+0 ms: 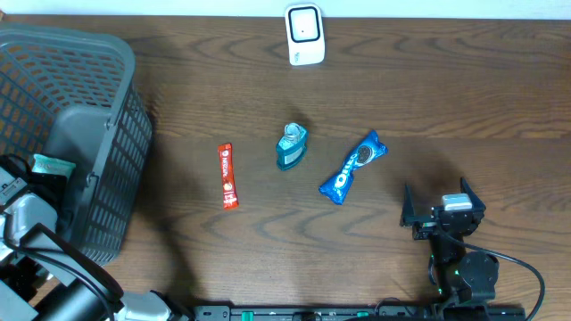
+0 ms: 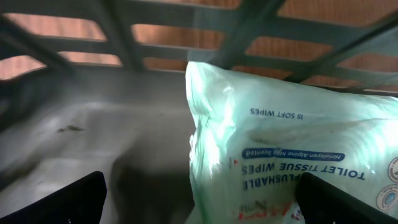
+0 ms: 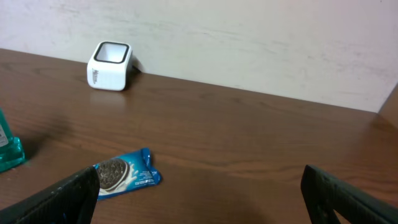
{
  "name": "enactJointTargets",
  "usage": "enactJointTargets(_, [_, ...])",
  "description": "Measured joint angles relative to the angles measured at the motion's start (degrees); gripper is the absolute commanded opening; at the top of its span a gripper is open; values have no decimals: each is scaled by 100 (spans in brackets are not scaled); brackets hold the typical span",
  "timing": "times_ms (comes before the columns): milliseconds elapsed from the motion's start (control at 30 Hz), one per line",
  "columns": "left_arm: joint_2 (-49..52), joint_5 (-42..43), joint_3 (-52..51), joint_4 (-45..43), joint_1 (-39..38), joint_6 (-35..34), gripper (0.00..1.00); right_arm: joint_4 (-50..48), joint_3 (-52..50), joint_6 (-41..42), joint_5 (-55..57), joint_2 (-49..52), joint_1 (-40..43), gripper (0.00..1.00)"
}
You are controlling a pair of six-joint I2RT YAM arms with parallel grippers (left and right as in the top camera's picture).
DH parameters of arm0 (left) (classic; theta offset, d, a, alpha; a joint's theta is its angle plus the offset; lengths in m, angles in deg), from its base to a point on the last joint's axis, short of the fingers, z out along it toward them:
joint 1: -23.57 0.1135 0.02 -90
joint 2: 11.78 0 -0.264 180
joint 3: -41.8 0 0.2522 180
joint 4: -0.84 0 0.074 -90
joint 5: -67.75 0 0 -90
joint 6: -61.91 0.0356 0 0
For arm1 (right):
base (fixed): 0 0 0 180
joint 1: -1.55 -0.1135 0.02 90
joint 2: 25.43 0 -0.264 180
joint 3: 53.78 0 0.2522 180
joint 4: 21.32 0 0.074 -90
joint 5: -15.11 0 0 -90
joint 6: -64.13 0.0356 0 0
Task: Scan the item barcode
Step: 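Reach left gripper into basket and grasp the mint-green wipes pack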
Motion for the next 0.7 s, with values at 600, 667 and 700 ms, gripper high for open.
enactJointTargets(600, [-94,586,76,-153,-4,173,7,0,0,0,-2,0,-2,99])
enactJointTargets(667, [-389,651,2,-74,-4,170,7,0,0,0,-2,0,0,99])
enactJointTargets(700, [-562,673,-28,-59,-4,170,7,0,0,0,-2,0,0,99])
